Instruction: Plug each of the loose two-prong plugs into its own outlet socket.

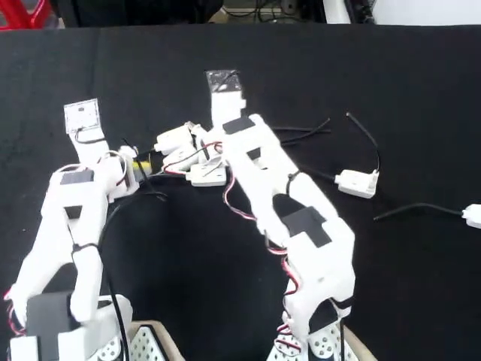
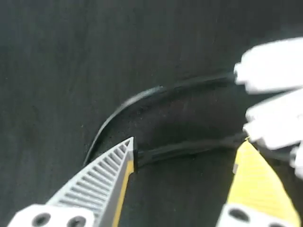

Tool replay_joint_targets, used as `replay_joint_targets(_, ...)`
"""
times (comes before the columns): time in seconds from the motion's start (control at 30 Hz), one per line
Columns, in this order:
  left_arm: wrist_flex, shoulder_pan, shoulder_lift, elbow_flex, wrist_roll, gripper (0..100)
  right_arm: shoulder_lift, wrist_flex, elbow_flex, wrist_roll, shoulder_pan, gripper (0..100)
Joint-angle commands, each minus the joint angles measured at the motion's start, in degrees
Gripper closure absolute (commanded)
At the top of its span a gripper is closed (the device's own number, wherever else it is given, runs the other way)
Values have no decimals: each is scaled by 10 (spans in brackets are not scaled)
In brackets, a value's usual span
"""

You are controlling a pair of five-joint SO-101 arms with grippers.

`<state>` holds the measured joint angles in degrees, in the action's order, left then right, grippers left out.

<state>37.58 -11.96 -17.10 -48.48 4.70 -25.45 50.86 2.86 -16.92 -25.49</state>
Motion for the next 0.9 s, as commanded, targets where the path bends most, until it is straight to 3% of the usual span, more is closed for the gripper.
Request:
replay_joint_targets(0.0,33,-6,8,43,-23,671,0,-6,-3,9,-10,986)
replay_joint_targets(0.2,34,-7,11,11,-30,671,4,12,26,80,-30,986)
replay_joint_targets(0.43,157,-20,11,14,-132,671,4,94,31,161,-76,986)
replay_joint_targets(0.6,185,-72,8,-7,-203,672,4,136,32,224,-107,986)
replay_joint_targets(0.73,184,-122,-60,-56,-269,672,10,145,50,267,-125,986)
replay_joint_targets(0.87,188,-162,-212,-128,-314,672,58,128,99,295,-141,986)
